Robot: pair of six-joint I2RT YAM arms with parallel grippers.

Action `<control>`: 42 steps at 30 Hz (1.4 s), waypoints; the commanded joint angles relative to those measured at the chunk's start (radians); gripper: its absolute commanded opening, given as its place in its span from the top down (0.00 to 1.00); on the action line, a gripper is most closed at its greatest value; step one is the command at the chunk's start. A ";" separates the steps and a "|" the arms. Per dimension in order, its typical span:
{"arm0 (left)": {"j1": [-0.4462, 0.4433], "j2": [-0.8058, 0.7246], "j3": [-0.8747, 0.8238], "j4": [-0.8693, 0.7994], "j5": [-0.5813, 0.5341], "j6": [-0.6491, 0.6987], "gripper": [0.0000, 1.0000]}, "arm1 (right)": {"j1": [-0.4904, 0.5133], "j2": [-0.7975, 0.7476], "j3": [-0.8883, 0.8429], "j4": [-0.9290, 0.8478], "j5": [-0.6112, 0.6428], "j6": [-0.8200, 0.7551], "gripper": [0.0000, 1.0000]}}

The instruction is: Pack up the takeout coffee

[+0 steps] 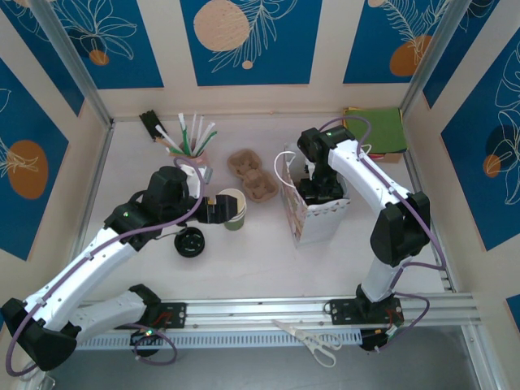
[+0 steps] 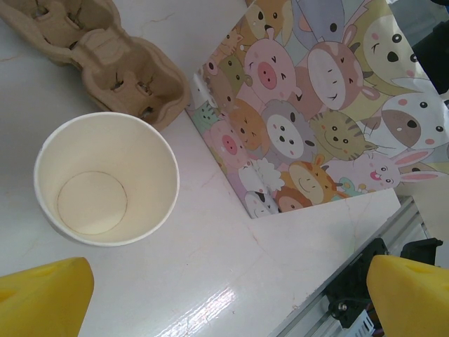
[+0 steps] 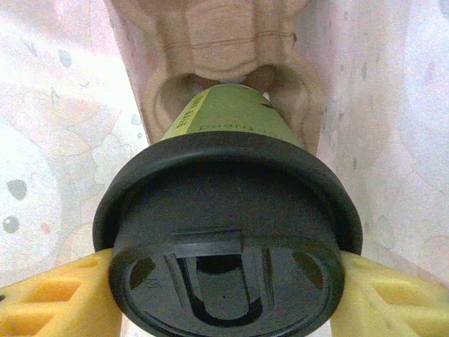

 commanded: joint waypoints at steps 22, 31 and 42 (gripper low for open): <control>0.009 0.008 0.017 0.017 0.003 0.023 0.00 | -0.010 0.005 -0.007 -0.004 -0.029 -0.001 0.36; 0.012 0.010 0.015 0.018 0.003 0.019 0.00 | -0.014 0.009 -0.009 0.000 -0.030 -0.003 0.36; 0.011 0.006 0.012 0.015 0.005 0.016 0.00 | -0.025 0.022 -0.018 0.018 -0.033 -0.015 0.36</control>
